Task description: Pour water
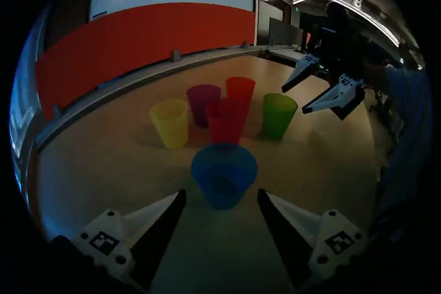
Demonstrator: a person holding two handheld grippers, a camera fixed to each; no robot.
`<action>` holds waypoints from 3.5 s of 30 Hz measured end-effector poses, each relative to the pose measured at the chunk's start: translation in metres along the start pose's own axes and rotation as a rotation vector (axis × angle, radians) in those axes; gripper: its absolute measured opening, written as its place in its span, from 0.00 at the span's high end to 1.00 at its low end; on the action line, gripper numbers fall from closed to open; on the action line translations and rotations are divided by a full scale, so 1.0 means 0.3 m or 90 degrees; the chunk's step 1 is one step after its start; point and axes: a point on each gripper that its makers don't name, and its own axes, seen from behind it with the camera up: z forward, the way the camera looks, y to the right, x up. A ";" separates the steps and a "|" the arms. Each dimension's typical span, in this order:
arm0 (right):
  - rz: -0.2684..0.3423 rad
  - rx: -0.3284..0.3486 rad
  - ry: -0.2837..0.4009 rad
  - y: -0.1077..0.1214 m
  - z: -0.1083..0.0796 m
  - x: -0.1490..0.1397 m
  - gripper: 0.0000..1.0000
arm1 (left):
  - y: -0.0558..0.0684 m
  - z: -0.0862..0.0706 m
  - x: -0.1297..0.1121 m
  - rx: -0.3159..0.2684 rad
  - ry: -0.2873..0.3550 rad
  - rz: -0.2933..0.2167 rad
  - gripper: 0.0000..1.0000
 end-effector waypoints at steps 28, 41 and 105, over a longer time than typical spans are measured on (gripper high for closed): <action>0.014 0.012 -0.012 0.015 0.130 -0.002 0.00 | 0.007 0.141 0.041 -0.029 -0.007 0.003 0.04; 0.012 0.016 -0.012 0.013 0.133 -0.008 0.00 | 0.007 0.158 0.040 -0.022 -0.010 0.014 0.14; 0.008 -0.071 0.194 0.020 -0.180 0.377 0.07 | -0.007 -0.093 0.392 0.059 0.173 -0.002 0.14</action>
